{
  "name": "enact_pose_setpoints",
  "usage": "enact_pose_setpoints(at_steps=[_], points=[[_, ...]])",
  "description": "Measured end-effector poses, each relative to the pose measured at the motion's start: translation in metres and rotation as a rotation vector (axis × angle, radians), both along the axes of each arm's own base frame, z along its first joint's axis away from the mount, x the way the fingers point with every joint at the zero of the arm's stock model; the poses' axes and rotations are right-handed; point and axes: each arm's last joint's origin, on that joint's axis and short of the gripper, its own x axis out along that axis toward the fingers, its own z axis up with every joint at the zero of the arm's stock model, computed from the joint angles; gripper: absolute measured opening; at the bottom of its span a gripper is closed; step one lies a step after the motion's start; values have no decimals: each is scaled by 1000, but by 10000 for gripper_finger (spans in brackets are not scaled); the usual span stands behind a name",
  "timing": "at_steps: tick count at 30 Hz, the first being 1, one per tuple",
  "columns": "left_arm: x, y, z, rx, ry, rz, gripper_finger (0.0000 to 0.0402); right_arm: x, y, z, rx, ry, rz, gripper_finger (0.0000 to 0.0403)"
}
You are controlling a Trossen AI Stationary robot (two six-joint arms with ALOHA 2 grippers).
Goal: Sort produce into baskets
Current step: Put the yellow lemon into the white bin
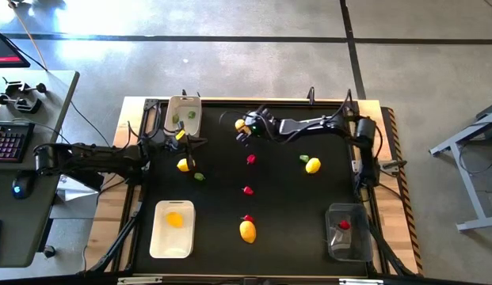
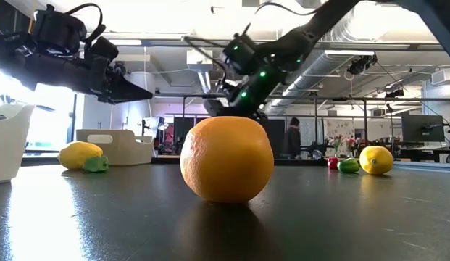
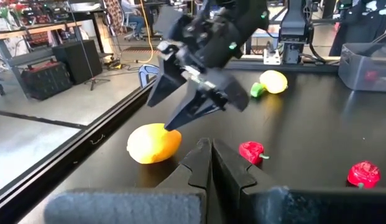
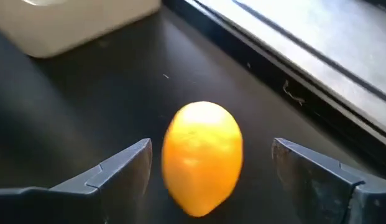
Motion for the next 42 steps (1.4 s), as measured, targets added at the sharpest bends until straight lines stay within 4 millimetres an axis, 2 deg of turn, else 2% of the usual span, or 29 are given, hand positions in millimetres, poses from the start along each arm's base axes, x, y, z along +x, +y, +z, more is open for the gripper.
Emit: enact_pose_setpoints(at_steps=[6, 13, 16, 20, 28, 30, 35, 42], points=[[0, 0, -2, -4, 16, -1, 1, 11, -10, -9, 19, 64, -27, 322], [0, 0, -2, -5, 17, -1, 1, 12, -10, -22, 56, 111, 14, 320], [0, 0, -2, -6, 19, -2, 1, 12, -9, -23, 66, 122, 20, 306], [0, 0, -2, -8, 22, -3, 1, 10, -9, -24, 70, 144, 37, 261], [0, -1, -4, -23, 36, -9, 1, 10, -5, -26, 137, 155, 101, 137], [0, -1, -4, -24, 36, -33, 1, 11, -1, -26, 137, 156, 111, 124], [0, -3, -4, -27, 36, -87, 1, 13, 13, -21, 144, 164, 179, 124], [0, -3, -7, -91, 52, -85, 2, 17, 48, -6, 72, 207, 327, 124]])
